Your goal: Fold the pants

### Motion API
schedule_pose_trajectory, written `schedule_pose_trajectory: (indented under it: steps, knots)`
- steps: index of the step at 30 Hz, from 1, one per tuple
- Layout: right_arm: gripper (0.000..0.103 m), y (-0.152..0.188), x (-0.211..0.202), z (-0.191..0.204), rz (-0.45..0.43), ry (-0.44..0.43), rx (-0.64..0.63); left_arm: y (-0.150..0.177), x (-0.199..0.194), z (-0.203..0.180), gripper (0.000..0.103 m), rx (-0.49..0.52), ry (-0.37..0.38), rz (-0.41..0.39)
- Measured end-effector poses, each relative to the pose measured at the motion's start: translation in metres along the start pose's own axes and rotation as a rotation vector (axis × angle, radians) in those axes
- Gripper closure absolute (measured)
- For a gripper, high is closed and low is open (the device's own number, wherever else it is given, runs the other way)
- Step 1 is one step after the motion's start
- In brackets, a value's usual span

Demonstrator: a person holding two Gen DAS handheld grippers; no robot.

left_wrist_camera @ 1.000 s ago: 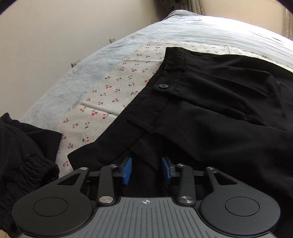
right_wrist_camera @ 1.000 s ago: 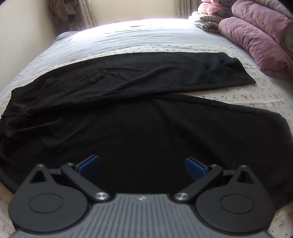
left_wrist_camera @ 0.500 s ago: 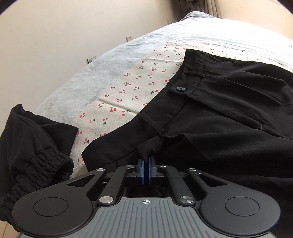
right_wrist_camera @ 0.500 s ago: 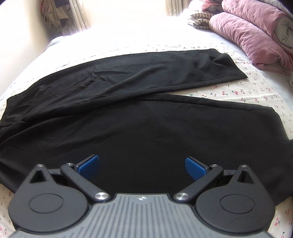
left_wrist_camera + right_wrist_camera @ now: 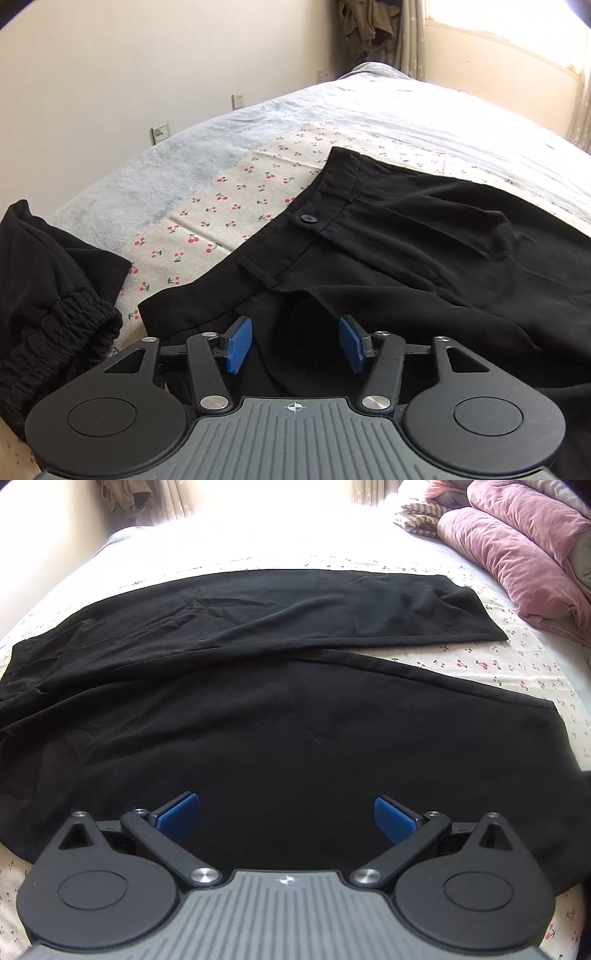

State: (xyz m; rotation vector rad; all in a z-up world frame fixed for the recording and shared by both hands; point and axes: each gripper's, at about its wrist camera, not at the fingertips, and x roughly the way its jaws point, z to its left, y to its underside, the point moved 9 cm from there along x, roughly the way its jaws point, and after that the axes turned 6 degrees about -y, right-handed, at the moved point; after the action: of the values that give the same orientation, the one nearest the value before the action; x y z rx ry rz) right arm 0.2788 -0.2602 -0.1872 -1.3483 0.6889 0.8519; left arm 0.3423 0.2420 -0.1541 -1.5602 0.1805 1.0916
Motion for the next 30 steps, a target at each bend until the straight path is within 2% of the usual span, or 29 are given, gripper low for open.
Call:
schedule_pose_trajectory:
  steps: [4,6,7,10,12,15,17,19,21,23,24,25,27,28,30]
  knots:
    - [0.013,0.014,0.017,0.011,0.083,-0.024,-0.03,0.035,-0.026,-0.047,0.04,0.104,0.169,0.024]
    - [0.012,0.021,0.027,0.016,0.118,-0.022,-0.058,0.054,-0.024,-0.064,0.04,0.154,0.211,0.066]
    - [0.012,0.024,0.028,0.018,0.113,-0.009,-0.088,0.061,-0.02,-0.067,0.038,0.185,0.205,0.076]
    - [0.013,0.03,0.021,0.013,0.105,-0.031,-0.157,0.074,0.004,-0.049,0.035,0.213,0.083,0.086]
    - [0.013,0.033,0.015,-0.01,0.098,-0.028,-0.121,0.075,0.012,-0.033,0.029,0.161,0.127,0.097]
    - [0.013,0.037,0.005,-0.057,0.075,0.03,-0.052,0.072,0.016,-0.009,0.029,0.147,0.068,0.08]
    - [0.012,0.041,-0.003,-0.087,0.061,0.054,-0.002,0.073,0.017,0.0,0.029,0.131,0.089,0.086]
    - [0.013,0.043,-0.011,-0.117,0.05,0.107,0.029,0.072,0.016,0.007,0.03,0.136,0.067,0.075]
    - [0.013,0.046,-0.021,-0.159,0.033,0.195,0.115,0.068,0.016,0.012,0.034,0.107,0.084,0.087]
    - [0.013,0.05,-0.031,-0.188,0.018,0.277,0.213,0.06,0.01,0.022,0.041,0.027,0.125,0.103]
    - [0.013,0.051,-0.035,-0.198,0.009,0.297,0.253,0.053,0.004,0.03,0.04,-0.027,0.151,0.096]
    - [0.013,0.052,-0.039,-0.201,-0.002,0.304,0.283,0.047,0.0,0.038,0.04,-0.057,0.149,0.074]
    - [0.013,0.052,-0.043,-0.191,-0.013,0.281,0.291,0.031,-0.009,0.064,0.034,-0.11,0.087,0.004]
    - [0.013,0.052,-0.043,-0.18,-0.016,0.252,0.27,0.028,-0.008,0.077,0.031,-0.147,0.07,0.004]
    - [0.013,0.047,-0.043,-0.149,-0.029,0.2,0.199,0.033,0.005,0.097,0.031,-0.241,0.09,0.083]
